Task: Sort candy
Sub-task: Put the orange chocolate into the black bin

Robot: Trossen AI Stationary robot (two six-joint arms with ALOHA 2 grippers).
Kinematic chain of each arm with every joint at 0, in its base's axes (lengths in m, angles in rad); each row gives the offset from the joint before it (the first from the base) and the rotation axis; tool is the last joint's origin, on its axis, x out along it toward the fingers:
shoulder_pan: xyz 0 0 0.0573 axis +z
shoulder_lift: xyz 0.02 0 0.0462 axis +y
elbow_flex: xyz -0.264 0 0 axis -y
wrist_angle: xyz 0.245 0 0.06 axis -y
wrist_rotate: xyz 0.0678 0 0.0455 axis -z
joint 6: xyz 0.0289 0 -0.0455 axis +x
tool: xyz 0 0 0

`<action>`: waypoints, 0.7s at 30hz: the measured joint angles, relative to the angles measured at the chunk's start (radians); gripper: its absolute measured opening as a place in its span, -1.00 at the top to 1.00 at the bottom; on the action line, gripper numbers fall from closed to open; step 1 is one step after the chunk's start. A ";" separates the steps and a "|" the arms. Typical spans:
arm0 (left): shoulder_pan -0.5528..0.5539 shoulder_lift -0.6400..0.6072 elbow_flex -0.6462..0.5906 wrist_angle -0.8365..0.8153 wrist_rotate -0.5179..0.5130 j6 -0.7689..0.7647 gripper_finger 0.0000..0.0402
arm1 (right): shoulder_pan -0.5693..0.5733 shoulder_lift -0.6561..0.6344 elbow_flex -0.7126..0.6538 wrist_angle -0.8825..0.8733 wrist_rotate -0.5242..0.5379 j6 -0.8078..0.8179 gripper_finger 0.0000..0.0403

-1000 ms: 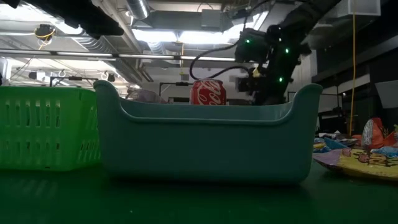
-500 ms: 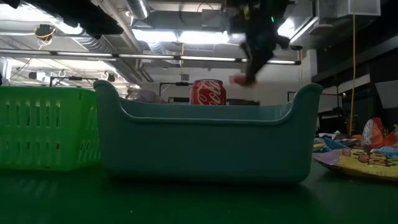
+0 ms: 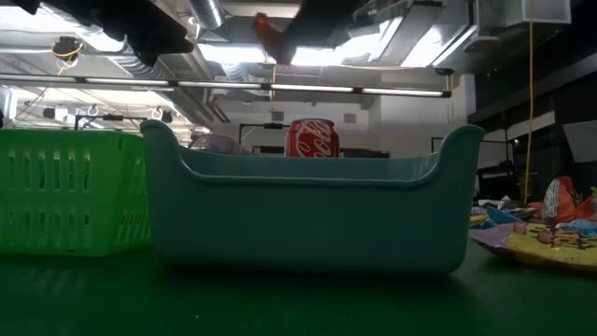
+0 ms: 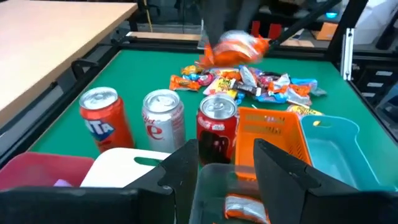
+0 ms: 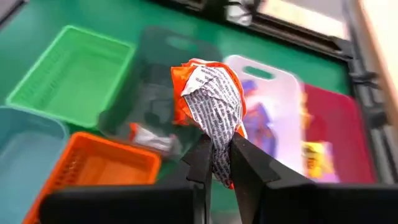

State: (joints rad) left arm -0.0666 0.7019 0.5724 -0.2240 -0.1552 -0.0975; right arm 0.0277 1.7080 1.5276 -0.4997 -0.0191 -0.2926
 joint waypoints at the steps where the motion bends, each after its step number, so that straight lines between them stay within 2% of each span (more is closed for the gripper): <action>1: 0.000 0.007 0.000 0.003 0.008 0.000 0.29 | 0.009 0.013 -0.002 0.000 0.000 0.000 0.78; 11: -0.031 0.041 0.000 0.018 0.093 -0.001 0.29 | 0.078 0.148 -0.002 0.164 0.001 0.000 0.78; 16: -0.067 0.040 0.000 0.029 0.095 -0.001 0.29 | 0.078 0.196 -0.002 0.236 0.001 0.000 0.78; 21: -0.088 0.040 0.000 0.038 0.095 -0.001 0.29 | 0.077 0.208 -0.002 0.273 0.001 -0.001 0.62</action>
State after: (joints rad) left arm -0.1550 0.7422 0.5720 -0.1861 -0.0605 -0.0980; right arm 0.1043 1.9163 1.5261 -0.2264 -0.0185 -0.2932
